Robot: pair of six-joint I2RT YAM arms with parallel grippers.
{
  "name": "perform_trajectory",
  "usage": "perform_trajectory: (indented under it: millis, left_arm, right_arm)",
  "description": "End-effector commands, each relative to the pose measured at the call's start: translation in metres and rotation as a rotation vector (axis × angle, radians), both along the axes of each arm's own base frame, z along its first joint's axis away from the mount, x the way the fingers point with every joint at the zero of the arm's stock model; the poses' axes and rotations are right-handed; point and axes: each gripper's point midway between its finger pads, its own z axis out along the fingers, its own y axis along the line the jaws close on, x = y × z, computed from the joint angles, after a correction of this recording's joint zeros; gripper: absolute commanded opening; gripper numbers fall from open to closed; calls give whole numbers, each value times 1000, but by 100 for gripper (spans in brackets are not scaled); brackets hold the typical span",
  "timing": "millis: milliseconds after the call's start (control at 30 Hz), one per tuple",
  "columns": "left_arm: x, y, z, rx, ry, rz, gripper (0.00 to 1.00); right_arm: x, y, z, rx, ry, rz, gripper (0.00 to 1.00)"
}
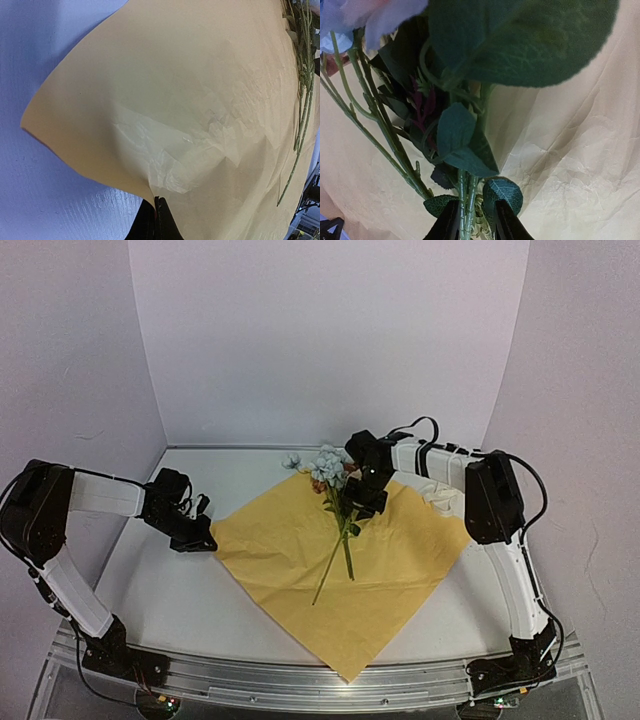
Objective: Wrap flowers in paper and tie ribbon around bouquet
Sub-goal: Adjust the fake flower on the flattened wrapping paper.
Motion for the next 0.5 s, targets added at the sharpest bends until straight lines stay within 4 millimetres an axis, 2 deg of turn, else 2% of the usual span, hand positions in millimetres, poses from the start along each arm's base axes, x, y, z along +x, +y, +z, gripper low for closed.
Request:
perform_trajectory:
  millis: [0,167,300,467]
  left_arm:
    - [8,-5,7,-10,-21,-16,0]
    - [8,-4,7,-6,-22,-13,0]
    - [9,-2,7,4,-24,-9,0]
    - [10,0,7,18,-31,1,0]
  right_arm:
    - [10,2,-8,10,-17,-45,24]
    - [10,0,-9,16,-22,-63,14]
    - [9,0,-2,30,-35,-63,1]
    - [4,-2,21,66,-72,-74,0]
